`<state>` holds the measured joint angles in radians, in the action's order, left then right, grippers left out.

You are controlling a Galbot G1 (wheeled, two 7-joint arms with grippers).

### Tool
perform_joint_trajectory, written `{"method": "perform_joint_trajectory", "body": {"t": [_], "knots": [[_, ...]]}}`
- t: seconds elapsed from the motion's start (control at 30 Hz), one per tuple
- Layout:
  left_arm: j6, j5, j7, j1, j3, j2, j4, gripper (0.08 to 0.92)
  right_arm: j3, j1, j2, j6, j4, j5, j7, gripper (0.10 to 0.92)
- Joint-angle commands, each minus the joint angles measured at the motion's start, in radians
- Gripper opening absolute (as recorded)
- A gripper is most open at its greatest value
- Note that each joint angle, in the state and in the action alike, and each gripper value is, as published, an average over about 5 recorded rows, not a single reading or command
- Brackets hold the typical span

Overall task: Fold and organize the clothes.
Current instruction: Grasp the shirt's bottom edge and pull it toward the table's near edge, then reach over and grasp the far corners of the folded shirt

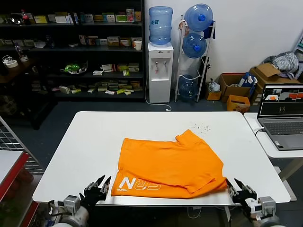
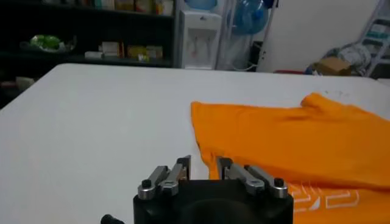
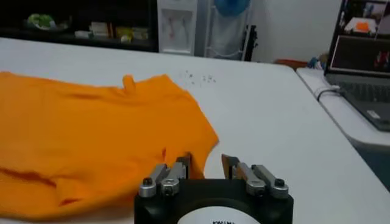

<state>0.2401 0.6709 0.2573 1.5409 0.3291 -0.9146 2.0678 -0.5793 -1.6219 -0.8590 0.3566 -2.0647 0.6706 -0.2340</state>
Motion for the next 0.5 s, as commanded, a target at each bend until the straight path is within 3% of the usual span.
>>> {"method": "perform_joint_trajectory", "body": {"t": [0.03,0.23,0.33,0.5], "knots": [[-0.044,0.047,-0.088,-0.457,-0.078,-0.064,-0.255,0.475,0.253,0.591,-0.033,0.025,0.254,0.056,-0.03,0.579],[-0.061,0.023,-0.14,-0.677,-0.147,-0.193,-0.579,0.648,0.417,0.868,-0.187,0.033,0.55,0.035,-0.035,0.751],[-0.06,0.015,-0.151,-0.702,-0.154,-0.214,-0.64,0.734,0.446,0.904,-0.215,0.037,0.617,0.028,-0.028,0.806],[-0.06,0.013,-0.161,-0.726,-0.17,-0.23,-0.725,0.815,0.467,0.921,-0.239,0.033,0.699,0.013,-0.001,0.822]]}}
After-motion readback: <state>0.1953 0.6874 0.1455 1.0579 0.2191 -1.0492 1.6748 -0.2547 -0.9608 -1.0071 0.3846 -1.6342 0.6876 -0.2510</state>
